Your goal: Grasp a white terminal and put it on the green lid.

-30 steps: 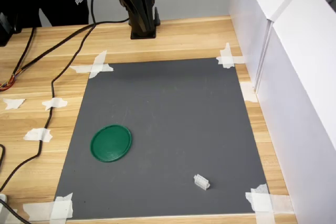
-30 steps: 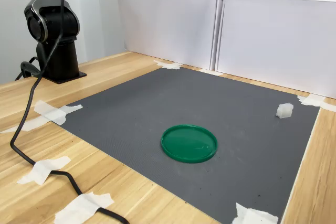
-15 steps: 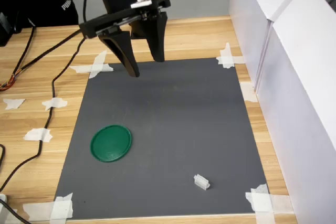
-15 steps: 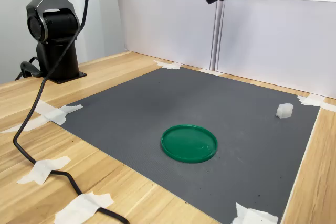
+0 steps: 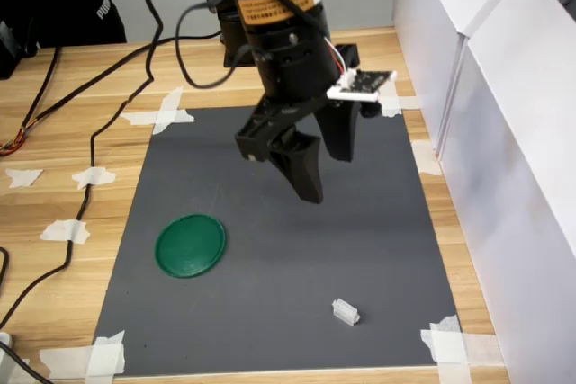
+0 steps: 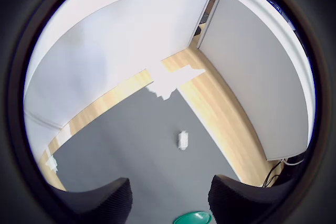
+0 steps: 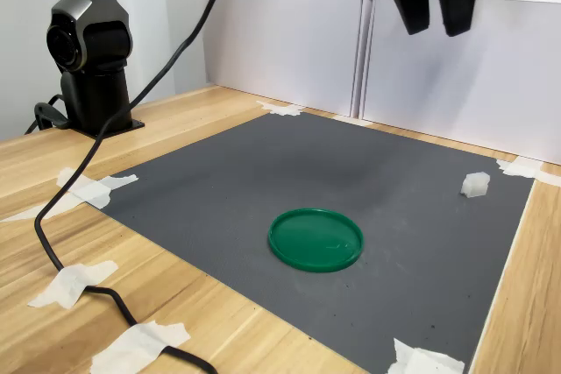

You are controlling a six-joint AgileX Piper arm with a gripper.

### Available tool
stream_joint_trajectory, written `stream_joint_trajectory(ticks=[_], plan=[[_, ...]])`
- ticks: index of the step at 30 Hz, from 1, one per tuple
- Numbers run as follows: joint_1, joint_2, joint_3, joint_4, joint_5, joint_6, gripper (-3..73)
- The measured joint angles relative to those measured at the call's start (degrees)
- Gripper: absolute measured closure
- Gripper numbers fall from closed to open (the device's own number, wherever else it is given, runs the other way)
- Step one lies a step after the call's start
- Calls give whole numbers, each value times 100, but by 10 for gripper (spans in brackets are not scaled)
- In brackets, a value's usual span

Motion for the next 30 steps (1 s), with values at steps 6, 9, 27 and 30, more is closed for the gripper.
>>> stream_joint_trajectory(ticks=[6, 9, 27, 30], plan=[[0, 508, -566, 1, -6, 86, 74], [0, 716, -581, 1, -12, 86, 74], [0, 1368, -585, -294, -497, 596, 74], [0, 1368, -587, -299, -468, 657, 74]])
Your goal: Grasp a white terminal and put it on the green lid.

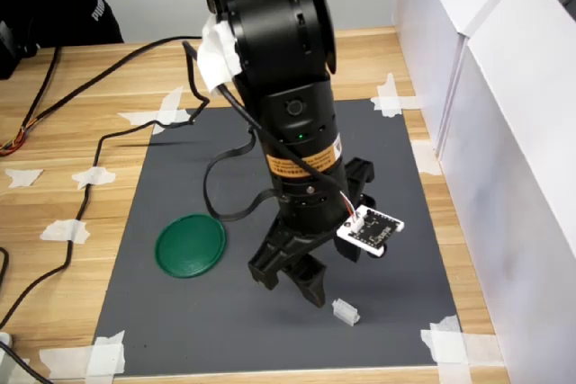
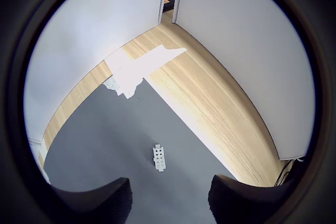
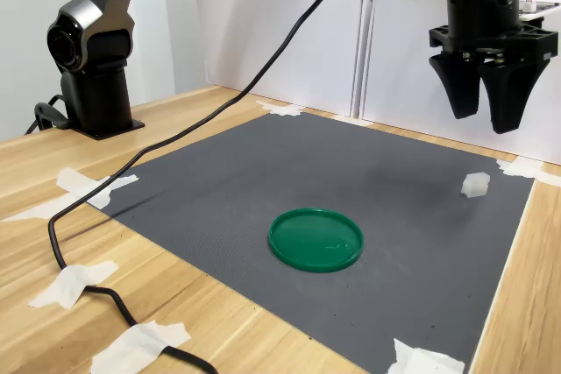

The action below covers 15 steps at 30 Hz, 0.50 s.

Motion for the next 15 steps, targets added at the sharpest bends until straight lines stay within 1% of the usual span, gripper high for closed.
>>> stream_joint_trajectory(ticks=[9, 15], plan=[[0, 0, 0, 0, 19, 269, 74], [0, 0, 509, -65, -206, 470, 74]])
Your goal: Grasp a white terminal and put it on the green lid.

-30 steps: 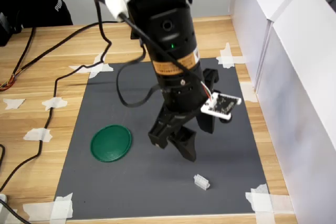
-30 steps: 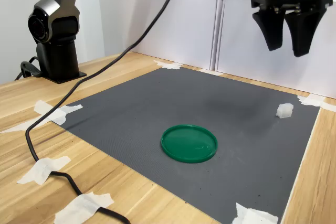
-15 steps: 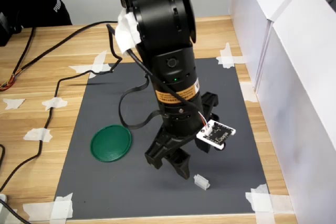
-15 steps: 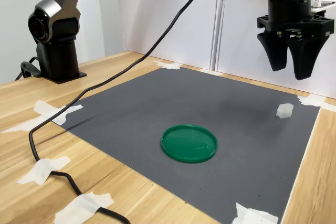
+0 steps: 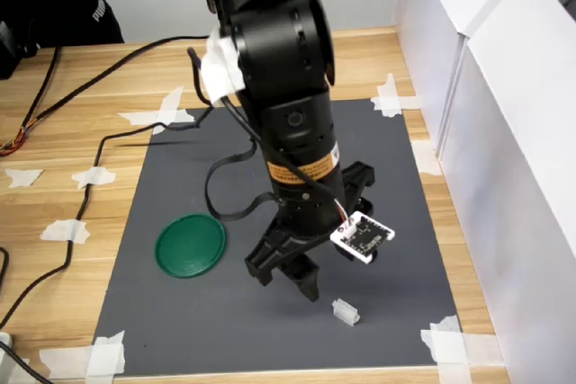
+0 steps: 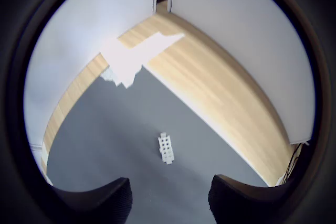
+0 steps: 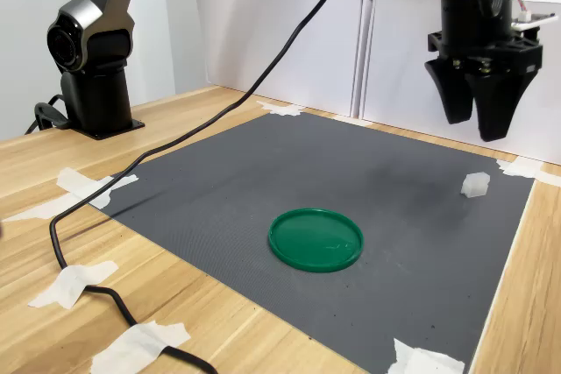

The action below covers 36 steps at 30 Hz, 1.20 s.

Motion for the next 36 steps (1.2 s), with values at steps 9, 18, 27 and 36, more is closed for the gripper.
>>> stream_joint_trajectory(ticks=[9, 18, 27, 36], plan=[[6, 0, 471, 214, -794, -77, 74], [161, 282, 532, 310, -1201, -230, 74], [172, 432, 532, 105, -1332, -230, 97], [172, 466, 532, 83, -1418, -232, 318]])
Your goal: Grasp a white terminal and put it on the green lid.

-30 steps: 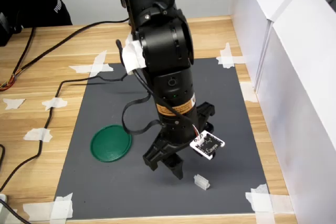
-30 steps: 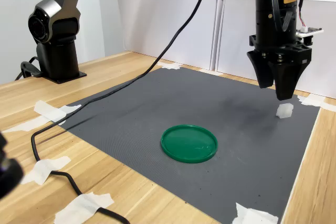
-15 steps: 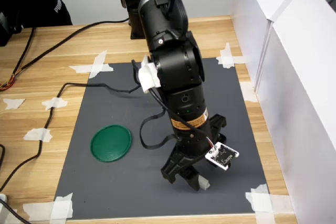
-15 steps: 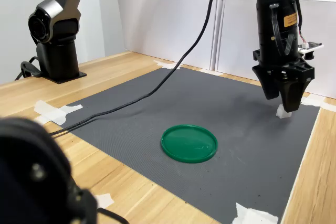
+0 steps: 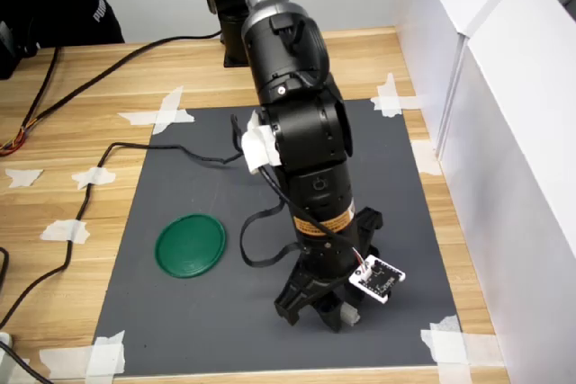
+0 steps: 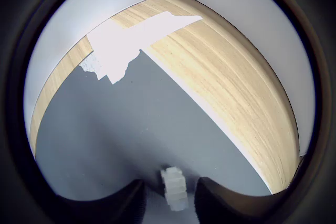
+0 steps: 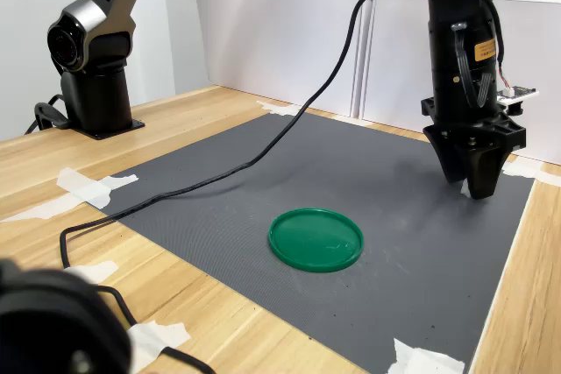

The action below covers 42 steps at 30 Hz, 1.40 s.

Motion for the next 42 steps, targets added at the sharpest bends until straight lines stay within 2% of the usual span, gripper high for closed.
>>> stream_joint_trajectory(ticks=[6, 7, 26, 29, 33, 42], plan=[[0, -13, 0, -6, -147, -19, 595], [0, -28, 0, -6, -147, -19, 613], [-46, -1168, 16, 58, 780, -19, 612], [-219, -1385, 18, 240, 926, -26, 612], [-560, -1722, 247, 281, 1068, -175, 612], [-1394, -2314, 1695, 286, 865, -793, 612]])
